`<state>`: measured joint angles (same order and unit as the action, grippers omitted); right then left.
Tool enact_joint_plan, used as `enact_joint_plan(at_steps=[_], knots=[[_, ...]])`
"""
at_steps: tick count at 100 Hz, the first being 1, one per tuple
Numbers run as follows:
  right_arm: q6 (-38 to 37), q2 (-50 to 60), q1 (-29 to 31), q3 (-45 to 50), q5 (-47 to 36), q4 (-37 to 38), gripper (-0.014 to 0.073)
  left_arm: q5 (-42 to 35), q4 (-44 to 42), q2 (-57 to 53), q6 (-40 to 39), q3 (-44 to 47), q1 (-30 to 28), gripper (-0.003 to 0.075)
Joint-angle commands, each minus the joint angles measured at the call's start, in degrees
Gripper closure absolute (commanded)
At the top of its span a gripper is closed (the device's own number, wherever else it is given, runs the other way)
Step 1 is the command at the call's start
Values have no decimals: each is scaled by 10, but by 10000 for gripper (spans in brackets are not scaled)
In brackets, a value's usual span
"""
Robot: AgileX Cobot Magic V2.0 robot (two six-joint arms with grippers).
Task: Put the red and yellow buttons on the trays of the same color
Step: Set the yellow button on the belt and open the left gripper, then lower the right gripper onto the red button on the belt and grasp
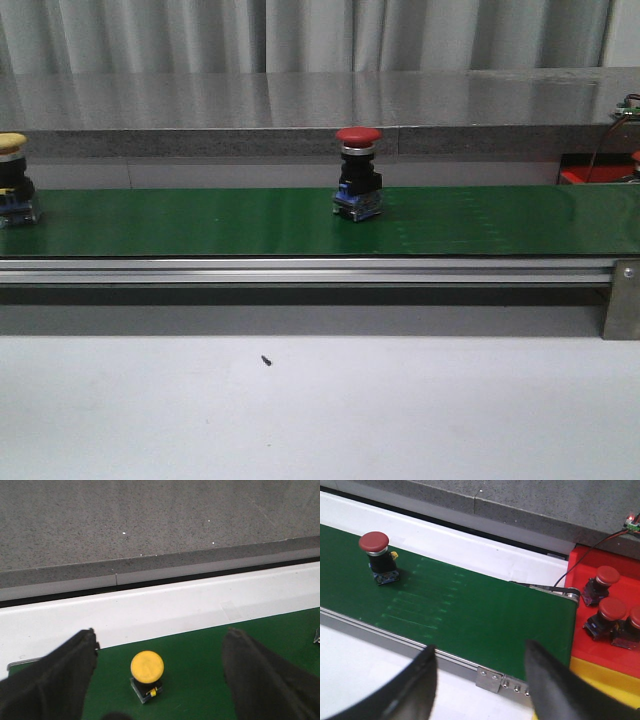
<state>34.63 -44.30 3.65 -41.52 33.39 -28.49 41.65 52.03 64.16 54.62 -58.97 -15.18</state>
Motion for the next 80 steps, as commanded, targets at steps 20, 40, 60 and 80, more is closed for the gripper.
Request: enact_joint_plan(at_steps=[20,40,60,80], knots=[[1,-77,3,-56,1,-17,1,-64,28,-166,13,105,3,694],[2,-183,-1,-136,47,-17,1,-69,28,-220,14,156,3,740],[2,-292,-33,-212,76,-17,1,-69,30,-222,14,169,3,740],[2,-382,-77,-271,76,-17,1,-69,44,-222,14,169,3,740]])
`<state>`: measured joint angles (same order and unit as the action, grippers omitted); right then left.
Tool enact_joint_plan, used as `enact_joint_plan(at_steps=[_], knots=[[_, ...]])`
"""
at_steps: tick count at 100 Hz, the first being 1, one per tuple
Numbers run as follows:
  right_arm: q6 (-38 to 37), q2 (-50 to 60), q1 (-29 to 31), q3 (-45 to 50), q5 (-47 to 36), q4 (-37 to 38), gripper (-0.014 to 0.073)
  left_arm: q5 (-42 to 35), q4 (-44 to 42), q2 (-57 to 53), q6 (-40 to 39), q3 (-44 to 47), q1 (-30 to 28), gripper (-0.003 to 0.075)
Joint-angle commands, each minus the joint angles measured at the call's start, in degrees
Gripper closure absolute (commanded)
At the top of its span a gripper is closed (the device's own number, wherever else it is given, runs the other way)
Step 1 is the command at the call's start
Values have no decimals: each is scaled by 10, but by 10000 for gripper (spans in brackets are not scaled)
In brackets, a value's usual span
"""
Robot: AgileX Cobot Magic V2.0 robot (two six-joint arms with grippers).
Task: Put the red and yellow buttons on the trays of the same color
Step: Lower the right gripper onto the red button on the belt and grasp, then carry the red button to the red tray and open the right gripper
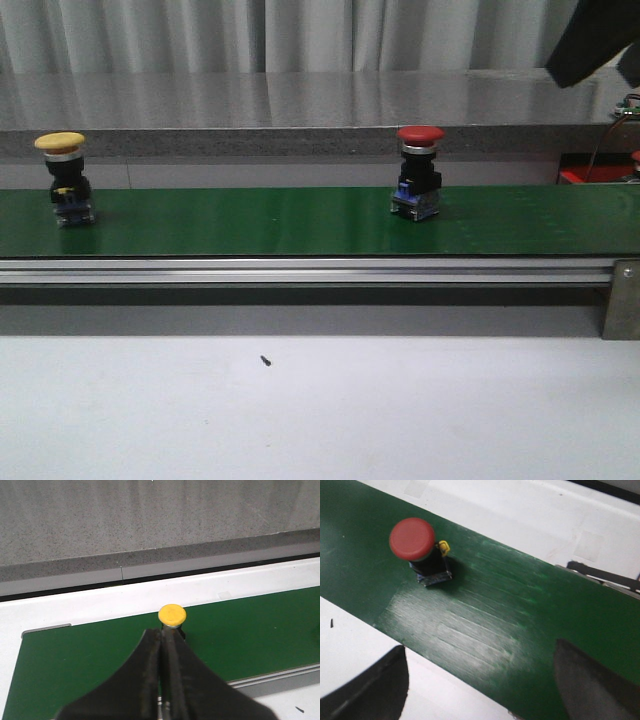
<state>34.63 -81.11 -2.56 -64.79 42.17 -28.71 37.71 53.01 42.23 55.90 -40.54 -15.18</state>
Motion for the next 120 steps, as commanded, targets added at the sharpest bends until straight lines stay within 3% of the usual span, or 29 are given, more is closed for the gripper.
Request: enact_joint_plan(at_steps=[1,26,55,62,81,102,120], knots=[[2,-16,-17,-40,-12,-14,1,-29,34,-3,2,-15,3,740],[2,-91,-54,-93,-15,-14,1,-32,34,-3,2,-15,3,740],[4,-151,-57,-141,-18,-10,4,-34,38,-2,2,-15,3,740],[4,-161,-57,-148,-17,-2,49,-38,42,-2,2,-15,3,740],[3,-177,-56,-164,9,8,317,-43,43,-2,2,-15,3,740],[-11,-176,-29,-209,65,10,338,-45,43,-2,2,-15,3,740],[-19,-176,44,-284,119,27,338,-45,43,-2,2,-15,3,740]])
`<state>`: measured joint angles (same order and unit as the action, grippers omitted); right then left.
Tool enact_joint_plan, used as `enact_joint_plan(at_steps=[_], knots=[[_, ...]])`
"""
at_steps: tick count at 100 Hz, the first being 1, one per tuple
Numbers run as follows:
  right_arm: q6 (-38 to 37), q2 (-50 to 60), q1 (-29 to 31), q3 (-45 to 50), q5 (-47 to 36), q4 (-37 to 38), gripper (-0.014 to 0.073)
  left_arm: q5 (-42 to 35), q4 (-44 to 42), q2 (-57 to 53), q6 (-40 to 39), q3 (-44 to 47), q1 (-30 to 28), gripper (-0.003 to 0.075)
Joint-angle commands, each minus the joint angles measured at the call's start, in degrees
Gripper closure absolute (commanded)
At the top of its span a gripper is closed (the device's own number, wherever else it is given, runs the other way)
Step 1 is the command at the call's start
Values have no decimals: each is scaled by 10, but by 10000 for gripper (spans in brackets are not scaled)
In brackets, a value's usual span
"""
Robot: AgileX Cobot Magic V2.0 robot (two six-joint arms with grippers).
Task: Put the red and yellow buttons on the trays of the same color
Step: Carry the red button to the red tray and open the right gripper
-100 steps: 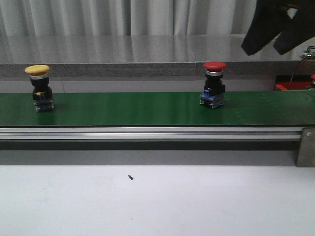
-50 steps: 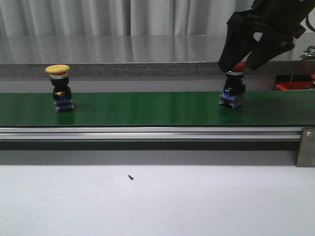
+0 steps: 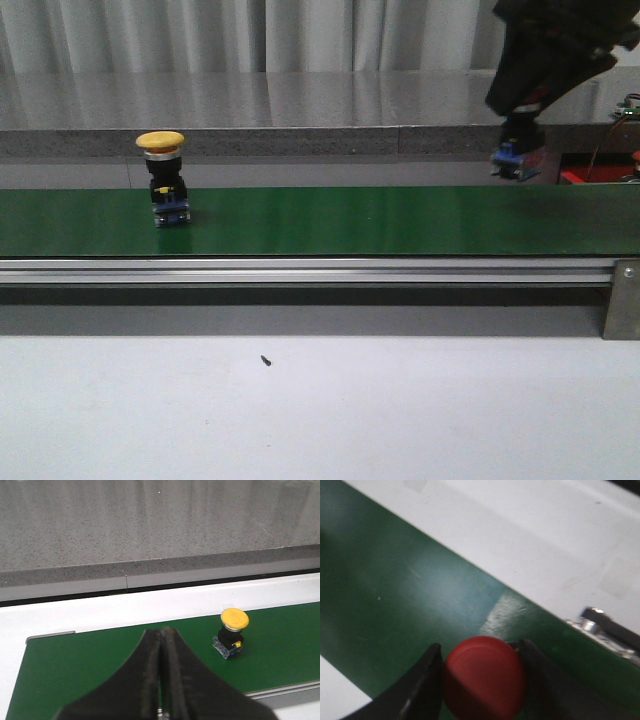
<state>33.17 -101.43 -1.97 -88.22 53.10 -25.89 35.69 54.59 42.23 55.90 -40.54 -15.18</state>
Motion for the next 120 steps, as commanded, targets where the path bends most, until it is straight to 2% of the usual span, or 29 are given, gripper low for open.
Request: enact_joint_plan(at_steps=[1,25,46,69,80,91,120], knots=[[-4,27,42,-56,12,0,338,-25,28,-2,2,-15,3,740],[-7,22,175,-131,15,1,338,-25,28,-2,2,-15,3,740],[-7,-36,242,-191,-13,1,338,-25,28,-2,2,-15,3,740],[-7,-142,268,-276,-14,-1,338,-19,28,-2,2,-15,3,740],[-7,-189,276,-309,-8,-30,338,-13,28,-2,2,-15,3,740],[-7,-223,277,-327,-8,-54,338,-8,28,-2,2,-15,3,740],[-7,-271,276,-335,-19,-59,338,-8,28,-2,2,-15,3,740]])
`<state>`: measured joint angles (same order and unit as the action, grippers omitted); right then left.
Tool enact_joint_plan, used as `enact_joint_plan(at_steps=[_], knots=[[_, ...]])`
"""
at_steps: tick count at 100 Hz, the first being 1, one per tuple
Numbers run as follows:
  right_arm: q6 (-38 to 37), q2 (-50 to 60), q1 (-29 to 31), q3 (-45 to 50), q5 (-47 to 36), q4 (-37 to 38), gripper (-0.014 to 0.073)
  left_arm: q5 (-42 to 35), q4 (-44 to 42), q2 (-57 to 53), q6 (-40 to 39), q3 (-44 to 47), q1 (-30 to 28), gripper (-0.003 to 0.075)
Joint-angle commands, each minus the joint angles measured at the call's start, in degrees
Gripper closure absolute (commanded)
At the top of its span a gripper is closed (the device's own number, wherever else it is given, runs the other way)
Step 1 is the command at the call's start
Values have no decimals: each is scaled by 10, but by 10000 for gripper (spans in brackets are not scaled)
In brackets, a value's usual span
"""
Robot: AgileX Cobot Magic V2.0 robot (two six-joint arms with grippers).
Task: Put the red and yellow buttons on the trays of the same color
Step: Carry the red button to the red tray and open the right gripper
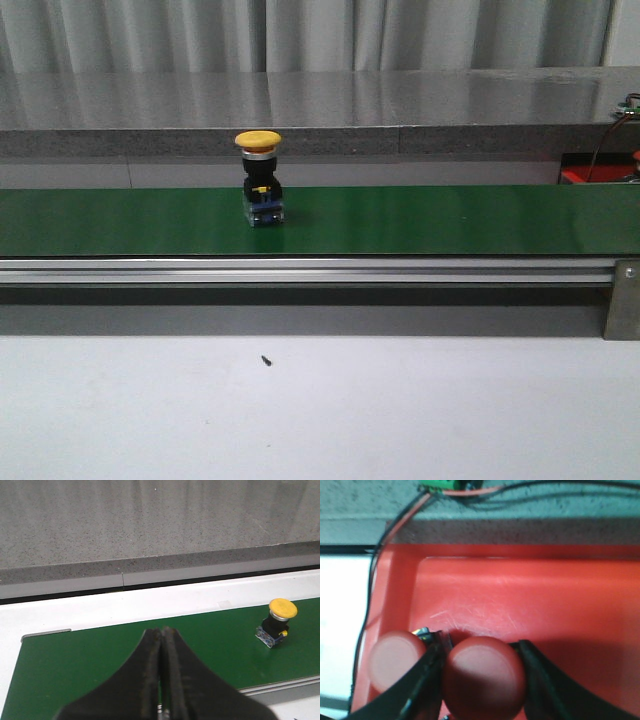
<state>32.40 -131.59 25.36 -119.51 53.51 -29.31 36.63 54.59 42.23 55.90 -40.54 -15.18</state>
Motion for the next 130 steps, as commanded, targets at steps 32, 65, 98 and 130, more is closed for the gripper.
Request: enact_joint_plan(at_steps=[32,65,98,130], knots=[[0,15,0,-22,-27,-26,330,-18,28,-2,2,-15,3,740],[0,20,0,-22,-34,-40,-56,-18,28,-2,2,-15,3,740],[0,91,0,-22,-35,-39,-51,-18,28,-2,2,-15,3,740],[16,177,-44,-22,31,-39,-51,-18,28,-2,2,-15,3,740]])
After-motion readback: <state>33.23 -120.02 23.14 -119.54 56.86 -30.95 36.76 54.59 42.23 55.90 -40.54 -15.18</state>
